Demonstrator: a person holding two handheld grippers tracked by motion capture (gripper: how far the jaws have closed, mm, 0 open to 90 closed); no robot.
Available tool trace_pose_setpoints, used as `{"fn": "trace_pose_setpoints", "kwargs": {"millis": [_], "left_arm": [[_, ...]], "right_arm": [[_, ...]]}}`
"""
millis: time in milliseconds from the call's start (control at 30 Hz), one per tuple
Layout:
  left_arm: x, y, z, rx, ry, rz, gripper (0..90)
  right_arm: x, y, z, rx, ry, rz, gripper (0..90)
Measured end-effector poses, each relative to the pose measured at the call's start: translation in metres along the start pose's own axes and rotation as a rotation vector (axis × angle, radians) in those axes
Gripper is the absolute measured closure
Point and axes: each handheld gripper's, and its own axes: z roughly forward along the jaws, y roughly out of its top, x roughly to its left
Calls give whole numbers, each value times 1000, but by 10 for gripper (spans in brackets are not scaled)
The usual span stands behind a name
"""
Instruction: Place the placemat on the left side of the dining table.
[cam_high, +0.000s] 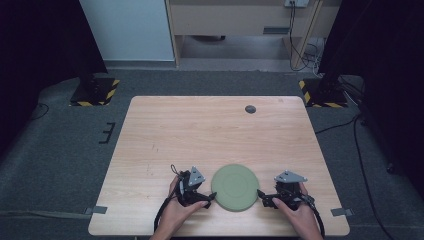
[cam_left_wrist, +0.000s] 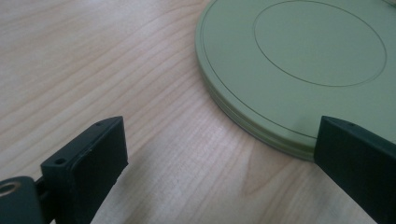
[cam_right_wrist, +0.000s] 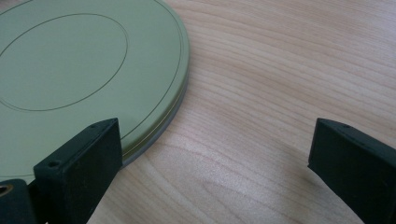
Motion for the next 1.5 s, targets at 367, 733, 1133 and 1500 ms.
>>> {"fn": "trace_pose_setpoints", "kwargs": {"millis": [367,733,1133,1500], "left_arm": [[1,1,1,-4,7,-1,22],[1,3,4,1,20,8,14],[0,5,4,-6,32,16,39],[1,6,6,-13,35,34,54]], "right_arm": [[-2,3,3,-4,-19,8,46],[0,3,2,-8,-18,8,45],[3,4,2,-14,-15,2,58],[0,8,8,-14,-35,7,28]]}}
